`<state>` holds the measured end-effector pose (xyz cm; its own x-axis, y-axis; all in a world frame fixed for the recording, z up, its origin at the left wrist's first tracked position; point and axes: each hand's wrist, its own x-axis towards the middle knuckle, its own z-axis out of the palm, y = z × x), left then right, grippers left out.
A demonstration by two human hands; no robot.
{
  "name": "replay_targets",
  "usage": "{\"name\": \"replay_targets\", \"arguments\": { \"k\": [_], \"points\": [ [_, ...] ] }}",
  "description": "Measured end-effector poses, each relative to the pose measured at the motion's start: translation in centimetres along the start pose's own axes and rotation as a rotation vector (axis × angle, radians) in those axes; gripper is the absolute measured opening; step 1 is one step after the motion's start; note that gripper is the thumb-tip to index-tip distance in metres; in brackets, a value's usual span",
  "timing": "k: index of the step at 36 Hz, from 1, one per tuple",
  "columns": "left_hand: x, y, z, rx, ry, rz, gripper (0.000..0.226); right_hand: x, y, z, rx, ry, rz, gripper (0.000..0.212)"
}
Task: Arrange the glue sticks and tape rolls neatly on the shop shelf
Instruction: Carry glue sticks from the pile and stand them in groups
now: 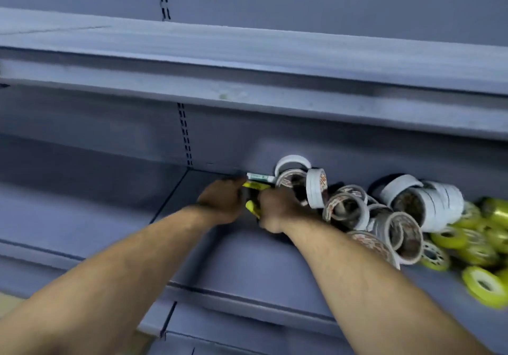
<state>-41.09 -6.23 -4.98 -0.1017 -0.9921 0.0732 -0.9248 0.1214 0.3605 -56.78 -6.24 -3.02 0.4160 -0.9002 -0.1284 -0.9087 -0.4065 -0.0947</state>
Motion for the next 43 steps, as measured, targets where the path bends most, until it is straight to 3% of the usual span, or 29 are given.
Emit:
{"name": "replay_targets", "arguments": {
  "k": [5,10,14,16,18,21,28,35,40,43],
  "points": [
    [2.6,-1.3,1.1,0.009,-0.041,0.131,0.06,-0.1,-0.5,-0.1,0.04,0.016,0.069,0.014],
    [4.7,-1.8,2.5,0.105,-0.206,0.178,0.073,0.1,-0.5,0.3,0.087,0.003,0.096,0.022],
    [5.8,-2.5,2.7,0.19,-0.211,0.169,0.077,0.3,-0.7,0.4,0.068,0.016,0.099,0.013],
    [5.7,-2.8,2.7,0.236,-0.181,0.197,0.062,0.4,-0.7,0.3,0.051,0.003,0.09,0.004],
    [5.3,-2.9,2.9,0.259,-0.102,0.24,0.032,0.5,-0.8,0.1,0.034,-0.007,0.081,0.006],
    [4.4,-2.7,3.1,0.266,-0.033,0.274,0.012,0.7,-0.9,0.0,-0.027,-0.022,0.078,0.007],
    [2.6,-2.7,2.6,0.059,-0.025,0.063,0.015,1.0,-0.9,0.0,-0.048,-0.028,0.085,0.031],
    [0.2,-2.5,1.3,-0.053,-0.026,-0.028,0.009,0.8,-0.9,-0.2,-0.001,-0.066,0.092,0.012],
    [-0.2,-3.2,-0.1,-0.25,-0.041,-0.139,0.008,0.2,-0.5,-0.2,0.114,-0.084,0.064,0.07],
    [-0.5,-4.1,-0.9,-0.434,-0.047,-0.182,0.028,-0.3,-0.6,-0.5,0.176,-0.114,0.066,0.079]
  ]
}}
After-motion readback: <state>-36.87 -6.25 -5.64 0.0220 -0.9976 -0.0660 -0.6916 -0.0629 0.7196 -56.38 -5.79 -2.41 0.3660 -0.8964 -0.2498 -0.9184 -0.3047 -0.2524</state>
